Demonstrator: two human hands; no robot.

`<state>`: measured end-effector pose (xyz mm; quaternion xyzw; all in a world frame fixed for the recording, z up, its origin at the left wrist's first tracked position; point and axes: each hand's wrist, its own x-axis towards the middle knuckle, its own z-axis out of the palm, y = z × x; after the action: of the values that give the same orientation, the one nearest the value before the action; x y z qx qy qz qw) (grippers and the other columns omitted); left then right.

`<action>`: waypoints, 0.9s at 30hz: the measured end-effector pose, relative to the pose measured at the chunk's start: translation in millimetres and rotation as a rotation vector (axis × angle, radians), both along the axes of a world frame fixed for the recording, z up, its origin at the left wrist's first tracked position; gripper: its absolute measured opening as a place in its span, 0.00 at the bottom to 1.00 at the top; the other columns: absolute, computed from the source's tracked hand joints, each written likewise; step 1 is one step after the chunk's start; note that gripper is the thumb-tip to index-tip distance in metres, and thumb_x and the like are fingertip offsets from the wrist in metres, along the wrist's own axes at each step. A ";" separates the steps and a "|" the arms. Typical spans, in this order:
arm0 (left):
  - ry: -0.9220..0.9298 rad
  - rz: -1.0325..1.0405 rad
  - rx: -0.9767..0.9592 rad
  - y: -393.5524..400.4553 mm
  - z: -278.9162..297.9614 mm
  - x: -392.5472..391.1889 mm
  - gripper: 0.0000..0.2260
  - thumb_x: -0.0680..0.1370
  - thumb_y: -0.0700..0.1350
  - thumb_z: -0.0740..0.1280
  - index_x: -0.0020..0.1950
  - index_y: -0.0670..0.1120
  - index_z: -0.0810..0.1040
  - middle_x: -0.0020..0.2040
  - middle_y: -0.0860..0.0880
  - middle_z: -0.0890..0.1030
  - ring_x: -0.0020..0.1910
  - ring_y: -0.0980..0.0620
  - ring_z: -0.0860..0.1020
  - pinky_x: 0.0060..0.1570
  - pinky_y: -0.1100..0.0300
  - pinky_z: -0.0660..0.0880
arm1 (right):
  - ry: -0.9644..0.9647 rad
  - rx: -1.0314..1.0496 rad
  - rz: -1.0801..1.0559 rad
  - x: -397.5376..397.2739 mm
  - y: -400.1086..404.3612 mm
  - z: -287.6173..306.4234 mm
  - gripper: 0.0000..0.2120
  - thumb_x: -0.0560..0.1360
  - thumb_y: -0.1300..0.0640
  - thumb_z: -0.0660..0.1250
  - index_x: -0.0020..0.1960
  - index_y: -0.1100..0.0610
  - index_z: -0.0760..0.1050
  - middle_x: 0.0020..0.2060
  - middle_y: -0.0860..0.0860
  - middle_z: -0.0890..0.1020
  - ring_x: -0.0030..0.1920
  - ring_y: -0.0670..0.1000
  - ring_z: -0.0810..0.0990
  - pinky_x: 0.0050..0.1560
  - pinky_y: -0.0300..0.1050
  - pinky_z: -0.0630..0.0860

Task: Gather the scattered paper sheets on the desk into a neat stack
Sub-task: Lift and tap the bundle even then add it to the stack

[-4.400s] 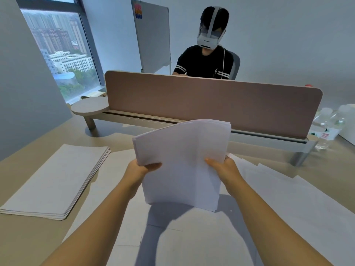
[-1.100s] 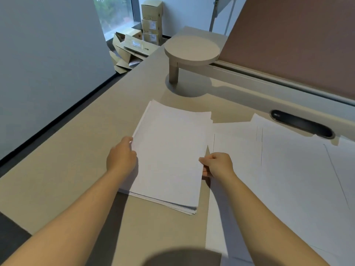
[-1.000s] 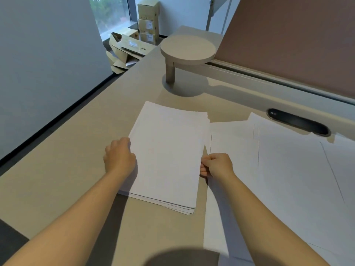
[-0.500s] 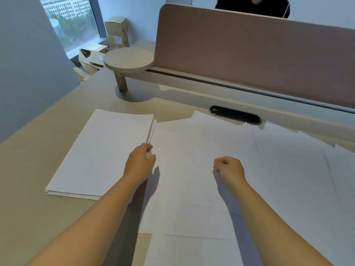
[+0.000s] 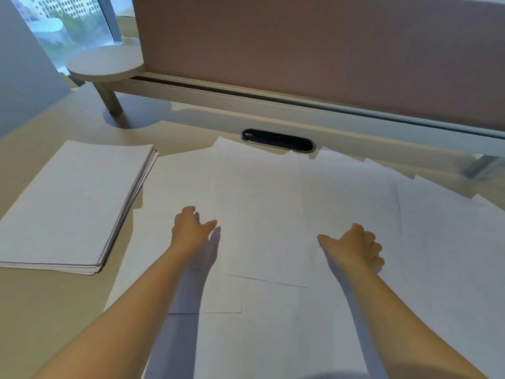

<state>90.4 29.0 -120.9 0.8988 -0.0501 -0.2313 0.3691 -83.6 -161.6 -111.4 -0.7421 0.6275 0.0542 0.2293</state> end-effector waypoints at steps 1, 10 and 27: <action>0.062 0.028 -0.072 -3.7 -0.8 1.6 0.30 0.76 0.45 0.66 0.73 0.39 0.57 0.67 0.42 0.69 0.69 0.42 0.67 0.66 0.51 0.64 | 0.022 -0.004 0.022 0.3 0.6 -1.2 0.37 0.69 0.39 0.66 0.69 0.58 0.59 0.65 0.56 0.66 0.66 0.59 0.66 0.60 0.53 0.67; -0.068 -0.027 0.317 -20.1 7.6 4.3 0.21 0.75 0.46 0.66 0.66 0.45 0.69 0.67 0.43 0.68 0.66 0.41 0.66 0.60 0.51 0.66 | 0.084 -0.005 0.060 9.3 1.1 -2.9 0.28 0.68 0.49 0.67 0.63 0.60 0.63 0.58 0.55 0.67 0.60 0.57 0.68 0.53 0.50 0.68; -0.021 -0.126 0.163 6.5 7.0 33.1 0.10 0.75 0.33 0.58 0.36 0.43 0.64 0.34 0.47 0.68 0.37 0.47 0.68 0.30 0.61 0.62 | -0.533 0.212 0.090 51.3 14.0 9.9 0.14 0.77 0.60 0.55 0.34 0.62 0.65 0.31 0.54 0.69 0.33 0.51 0.68 0.37 0.43 0.63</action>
<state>123.5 35.5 -113.8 0.9233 -0.0913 -0.2479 0.2789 -32.2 -147.6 -101.5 -0.7291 0.5024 -0.0676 0.4598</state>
